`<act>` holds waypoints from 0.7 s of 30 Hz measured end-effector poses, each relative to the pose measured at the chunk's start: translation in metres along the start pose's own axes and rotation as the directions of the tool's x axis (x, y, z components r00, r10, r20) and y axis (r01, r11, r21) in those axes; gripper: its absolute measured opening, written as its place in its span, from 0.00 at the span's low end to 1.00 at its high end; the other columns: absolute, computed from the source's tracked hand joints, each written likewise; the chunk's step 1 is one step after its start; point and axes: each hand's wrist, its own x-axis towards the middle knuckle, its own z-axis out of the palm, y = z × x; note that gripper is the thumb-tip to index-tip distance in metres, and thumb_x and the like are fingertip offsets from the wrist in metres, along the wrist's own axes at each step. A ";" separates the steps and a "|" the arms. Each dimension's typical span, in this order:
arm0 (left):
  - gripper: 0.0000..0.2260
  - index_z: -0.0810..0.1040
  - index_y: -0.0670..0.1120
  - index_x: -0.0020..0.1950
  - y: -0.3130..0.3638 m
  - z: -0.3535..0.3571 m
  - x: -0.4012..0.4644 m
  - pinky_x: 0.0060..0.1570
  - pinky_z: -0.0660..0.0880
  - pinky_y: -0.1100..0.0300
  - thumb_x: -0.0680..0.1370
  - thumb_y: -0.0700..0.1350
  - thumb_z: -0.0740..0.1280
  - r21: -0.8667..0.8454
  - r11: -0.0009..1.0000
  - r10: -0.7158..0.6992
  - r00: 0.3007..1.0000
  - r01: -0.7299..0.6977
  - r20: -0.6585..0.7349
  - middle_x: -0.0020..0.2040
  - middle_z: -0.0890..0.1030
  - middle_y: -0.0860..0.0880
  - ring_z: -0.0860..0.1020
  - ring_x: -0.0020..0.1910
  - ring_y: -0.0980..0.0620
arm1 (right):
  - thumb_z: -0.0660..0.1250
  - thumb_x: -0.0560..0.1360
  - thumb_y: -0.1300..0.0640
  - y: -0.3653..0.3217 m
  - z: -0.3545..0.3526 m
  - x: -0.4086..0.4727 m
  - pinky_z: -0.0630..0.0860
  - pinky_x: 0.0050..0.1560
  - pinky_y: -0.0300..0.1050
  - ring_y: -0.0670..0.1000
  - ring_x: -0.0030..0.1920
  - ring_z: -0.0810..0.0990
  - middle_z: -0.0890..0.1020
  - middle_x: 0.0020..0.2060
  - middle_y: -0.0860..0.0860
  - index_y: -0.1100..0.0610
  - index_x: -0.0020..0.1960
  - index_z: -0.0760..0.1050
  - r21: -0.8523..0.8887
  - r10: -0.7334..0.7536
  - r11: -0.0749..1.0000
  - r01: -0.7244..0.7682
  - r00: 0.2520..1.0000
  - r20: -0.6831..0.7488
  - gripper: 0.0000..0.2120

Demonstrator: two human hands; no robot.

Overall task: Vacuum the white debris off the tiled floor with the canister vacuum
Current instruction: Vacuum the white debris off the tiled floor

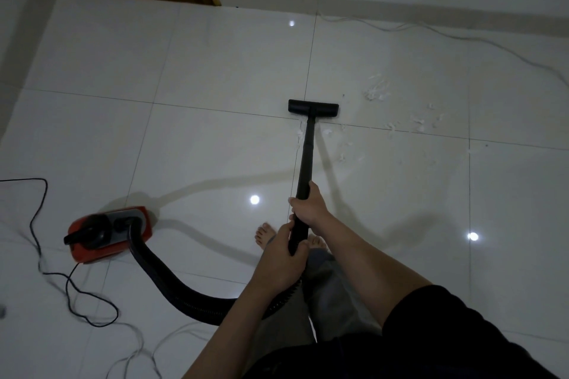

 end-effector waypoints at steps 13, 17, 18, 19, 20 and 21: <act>0.20 0.67 0.52 0.68 -0.025 0.012 -0.018 0.58 0.73 0.54 0.76 0.52 0.59 0.054 0.999 0.004 1.000 -0.003 -0.014 0.59 0.77 0.47 0.75 0.57 0.51 | 0.65 0.77 0.62 0.036 0.008 -0.006 0.82 0.42 0.51 0.51 0.33 0.77 0.75 0.52 0.58 0.54 0.78 0.54 -0.023 0.009 1.000 -0.010 1.000 -0.027 0.34; 0.17 0.67 0.58 0.65 -0.030 0.011 -0.029 0.50 0.78 0.51 0.76 0.54 0.59 0.053 0.998 -0.040 0.999 0.040 0.008 0.54 0.78 0.52 0.79 0.47 0.54 | 0.64 0.78 0.64 0.043 0.009 -0.015 0.76 0.30 0.42 0.50 0.30 0.76 0.76 0.48 0.58 0.54 0.79 0.52 -0.011 0.034 0.999 -0.034 0.999 0.001 0.34; 0.18 0.66 0.62 0.64 -0.033 0.011 -0.032 0.50 0.78 0.49 0.74 0.58 0.58 0.066 0.997 -0.049 0.999 0.049 0.004 0.54 0.78 0.53 0.79 0.48 0.54 | 0.64 0.79 0.63 0.045 0.011 -0.018 0.76 0.31 0.43 0.51 0.30 0.76 0.76 0.49 0.58 0.53 0.79 0.50 -0.007 0.036 0.999 -0.035 0.999 0.002 0.35; 0.19 0.64 0.65 0.63 -0.037 0.011 -0.034 0.50 0.78 0.48 0.73 0.60 0.58 0.076 0.995 -0.066 0.998 0.066 0.004 0.53 0.78 0.54 0.79 0.47 0.54 | 0.64 0.78 0.63 0.049 0.013 -0.019 0.78 0.35 0.45 0.51 0.32 0.77 0.75 0.50 0.59 0.53 0.79 0.50 -0.009 0.032 0.999 -0.032 0.999 -0.002 0.35; 0.19 0.64 0.66 0.64 -0.040 0.011 -0.037 0.49 0.79 0.48 0.72 0.61 0.57 0.070 0.994 -0.080 0.997 0.079 0.009 0.51 0.79 0.54 0.80 0.45 0.54 | 0.64 0.78 0.63 0.052 0.016 -0.020 0.79 0.39 0.47 0.52 0.34 0.78 0.75 0.51 0.59 0.53 0.79 0.49 -0.018 0.029 0.999 -0.029 1.000 -0.008 0.36; 0.19 0.63 0.65 0.65 -0.043 0.011 -0.040 0.47 0.79 0.50 0.74 0.59 0.58 0.051 0.995 -0.092 0.996 0.090 0.021 0.48 0.80 0.54 0.80 0.42 0.54 | 0.65 0.78 0.62 0.056 0.019 -0.021 0.80 0.43 0.50 0.53 0.36 0.78 0.75 0.51 0.59 0.52 0.79 0.49 -0.025 0.025 0.999 -0.025 1.000 -0.013 0.36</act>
